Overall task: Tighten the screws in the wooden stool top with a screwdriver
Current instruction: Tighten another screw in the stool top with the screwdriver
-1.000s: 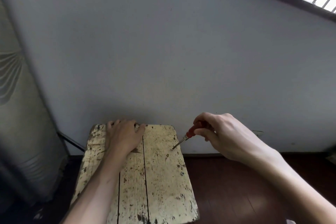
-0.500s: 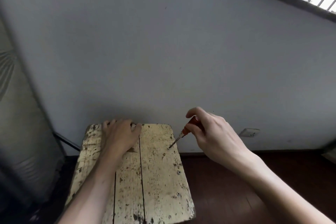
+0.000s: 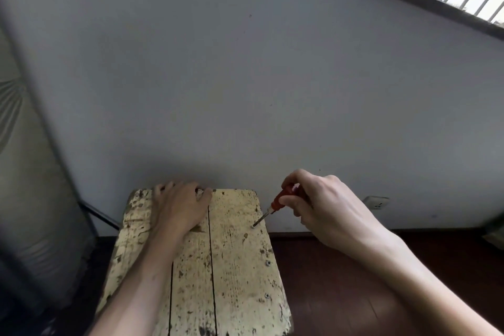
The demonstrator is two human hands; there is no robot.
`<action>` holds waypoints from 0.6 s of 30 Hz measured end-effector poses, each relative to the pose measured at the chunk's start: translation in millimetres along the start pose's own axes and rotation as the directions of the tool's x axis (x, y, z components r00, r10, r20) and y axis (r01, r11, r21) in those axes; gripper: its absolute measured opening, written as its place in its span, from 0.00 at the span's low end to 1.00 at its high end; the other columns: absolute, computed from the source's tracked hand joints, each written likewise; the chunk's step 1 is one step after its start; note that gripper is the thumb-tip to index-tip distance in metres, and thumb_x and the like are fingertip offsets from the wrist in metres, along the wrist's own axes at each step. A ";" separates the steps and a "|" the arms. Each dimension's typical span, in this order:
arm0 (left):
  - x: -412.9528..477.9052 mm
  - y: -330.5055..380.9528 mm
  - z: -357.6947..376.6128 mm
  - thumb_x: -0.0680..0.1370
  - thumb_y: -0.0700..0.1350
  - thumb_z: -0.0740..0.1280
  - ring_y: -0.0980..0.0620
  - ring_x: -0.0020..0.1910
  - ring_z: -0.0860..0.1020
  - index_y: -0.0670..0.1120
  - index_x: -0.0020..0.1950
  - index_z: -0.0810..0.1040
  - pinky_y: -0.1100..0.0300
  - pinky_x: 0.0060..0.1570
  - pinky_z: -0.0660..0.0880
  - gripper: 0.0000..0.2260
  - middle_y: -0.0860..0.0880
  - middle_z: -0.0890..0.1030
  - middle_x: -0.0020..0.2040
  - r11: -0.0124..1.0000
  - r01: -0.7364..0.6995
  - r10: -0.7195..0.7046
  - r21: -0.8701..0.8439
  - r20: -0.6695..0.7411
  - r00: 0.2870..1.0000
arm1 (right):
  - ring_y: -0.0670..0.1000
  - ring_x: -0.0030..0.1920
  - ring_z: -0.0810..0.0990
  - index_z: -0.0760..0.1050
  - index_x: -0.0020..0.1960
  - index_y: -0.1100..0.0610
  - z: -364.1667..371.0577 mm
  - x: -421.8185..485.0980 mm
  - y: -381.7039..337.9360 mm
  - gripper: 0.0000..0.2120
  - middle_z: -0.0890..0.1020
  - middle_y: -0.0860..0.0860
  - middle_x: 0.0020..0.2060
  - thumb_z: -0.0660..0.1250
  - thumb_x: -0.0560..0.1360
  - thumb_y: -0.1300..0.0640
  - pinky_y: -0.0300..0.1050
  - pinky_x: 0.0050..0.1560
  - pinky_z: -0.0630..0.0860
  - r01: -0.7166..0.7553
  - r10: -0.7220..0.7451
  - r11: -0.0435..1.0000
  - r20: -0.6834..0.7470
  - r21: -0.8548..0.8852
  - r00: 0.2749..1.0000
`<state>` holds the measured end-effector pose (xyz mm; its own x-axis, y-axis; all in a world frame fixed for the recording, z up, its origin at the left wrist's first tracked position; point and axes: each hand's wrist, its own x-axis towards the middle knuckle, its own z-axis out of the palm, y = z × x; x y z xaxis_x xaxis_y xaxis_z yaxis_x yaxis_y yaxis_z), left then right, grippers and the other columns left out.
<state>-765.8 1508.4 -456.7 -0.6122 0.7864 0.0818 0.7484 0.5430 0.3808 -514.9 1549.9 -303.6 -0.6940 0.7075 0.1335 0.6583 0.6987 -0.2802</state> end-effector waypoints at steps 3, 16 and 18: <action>0.2 -1.4 1.3 0.82 0.63 0.55 0.48 0.63 0.74 0.56 0.60 0.82 0.50 0.64 0.60 0.20 0.51 0.82 0.59 1.000 0.003 -0.003 0.002 0.002 1.000 | 0.51 0.40 0.79 0.75 0.48 0.50 4.6 2.3 -4.2 0.12 0.86 0.43 0.41 0.65 0.81 0.41 0.49 0.45 0.77 -0.023 0.021 0.998 -0.036 -0.060 0.999; -0.9 -0.5 -0.4 0.82 0.63 0.55 0.48 0.63 0.74 0.55 0.60 0.82 0.51 0.63 0.61 0.21 0.51 0.82 0.60 1.000 -0.009 0.009 0.017 -0.008 1.000 | 0.49 0.52 0.82 0.75 0.61 0.48 2.1 4.8 -2.5 0.09 0.86 0.42 0.52 0.67 0.82 0.48 0.51 0.53 0.78 0.065 -0.064 0.998 0.101 -0.009 0.993; -0.9 -1.0 -0.3 0.82 0.63 0.55 0.48 0.63 0.74 0.55 0.61 0.82 0.51 0.63 0.61 0.21 0.51 0.82 0.60 1.000 -0.009 0.009 0.011 -0.007 1.000 | 0.44 0.46 0.79 0.76 0.61 0.46 -3.0 6.3 1.0 0.09 0.85 0.40 0.52 0.67 0.82 0.49 0.49 0.53 0.78 0.094 -0.088 0.995 0.125 -0.039 0.988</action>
<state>-766.1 1507.0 -456.8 -0.6074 0.7891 0.0914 0.7563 0.5393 0.3704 -517.8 1555.3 -300.2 -0.7804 0.6242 0.0378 0.6012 0.7655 -0.2291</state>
